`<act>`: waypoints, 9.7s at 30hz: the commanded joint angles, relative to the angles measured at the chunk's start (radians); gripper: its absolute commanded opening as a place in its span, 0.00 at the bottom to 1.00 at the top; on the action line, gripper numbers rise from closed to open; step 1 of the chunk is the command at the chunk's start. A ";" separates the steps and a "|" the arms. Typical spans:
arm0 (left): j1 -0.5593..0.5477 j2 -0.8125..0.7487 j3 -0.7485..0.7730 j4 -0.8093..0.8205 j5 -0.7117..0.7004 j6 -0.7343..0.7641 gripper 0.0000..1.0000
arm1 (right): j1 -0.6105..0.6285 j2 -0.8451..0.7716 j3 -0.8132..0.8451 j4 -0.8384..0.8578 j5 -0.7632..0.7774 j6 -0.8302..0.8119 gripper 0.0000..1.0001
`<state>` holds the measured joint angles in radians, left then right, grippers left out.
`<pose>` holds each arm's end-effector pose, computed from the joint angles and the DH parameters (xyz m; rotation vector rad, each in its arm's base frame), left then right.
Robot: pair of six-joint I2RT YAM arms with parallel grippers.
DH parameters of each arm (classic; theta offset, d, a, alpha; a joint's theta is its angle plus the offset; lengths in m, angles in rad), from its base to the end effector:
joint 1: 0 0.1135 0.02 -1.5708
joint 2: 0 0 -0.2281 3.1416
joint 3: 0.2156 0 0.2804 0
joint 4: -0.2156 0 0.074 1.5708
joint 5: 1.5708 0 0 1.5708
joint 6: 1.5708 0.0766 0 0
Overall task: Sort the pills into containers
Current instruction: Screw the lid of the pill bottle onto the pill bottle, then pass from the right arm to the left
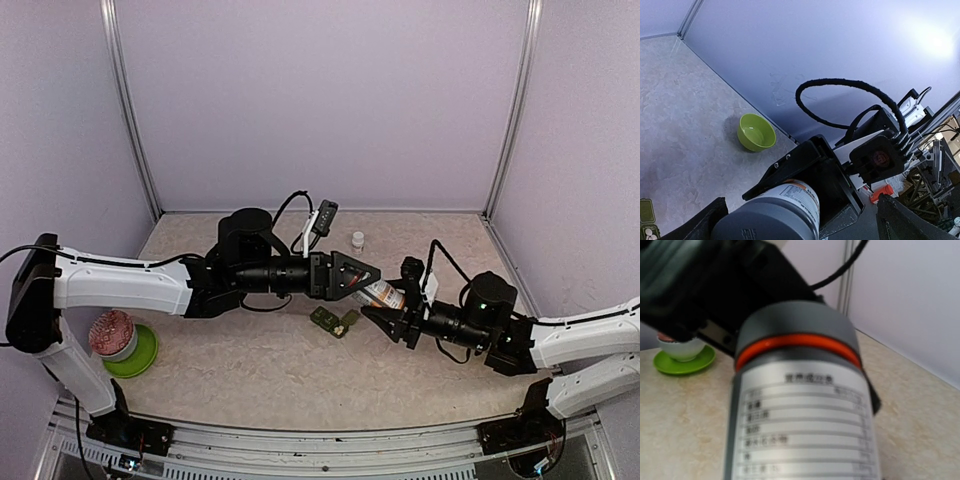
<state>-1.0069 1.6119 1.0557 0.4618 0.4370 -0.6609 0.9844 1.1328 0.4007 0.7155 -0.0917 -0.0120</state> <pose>0.2059 -0.3862 0.2342 0.7035 1.8012 -1.5598 0.1698 0.2682 0.1791 -0.8530 1.4124 0.8244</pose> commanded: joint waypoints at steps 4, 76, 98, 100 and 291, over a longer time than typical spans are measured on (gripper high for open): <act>-0.012 0.012 0.053 0.027 0.041 0.010 0.99 | 0.019 0.052 0.030 0.038 -0.035 0.020 0.22; 0.061 -0.097 0.002 -0.162 -0.041 -0.004 0.99 | 0.060 -0.043 0.007 -0.062 0.125 -0.075 0.23; 0.042 -0.009 0.023 -0.095 0.029 -0.025 0.99 | 0.061 0.027 0.052 -0.029 0.210 -0.062 0.23; 0.042 -0.013 0.021 -0.074 0.032 -0.024 0.99 | 0.060 0.051 0.060 -0.037 0.195 -0.061 0.23; 0.097 0.050 0.069 -0.080 0.288 -0.071 0.59 | -0.045 -0.150 0.145 -0.428 -0.093 0.126 0.24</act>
<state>-0.9108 1.6417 1.1000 0.3508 0.6964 -0.7246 0.9314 0.9852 0.5251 0.2779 -0.2131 0.1379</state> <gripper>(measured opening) 0.635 0.521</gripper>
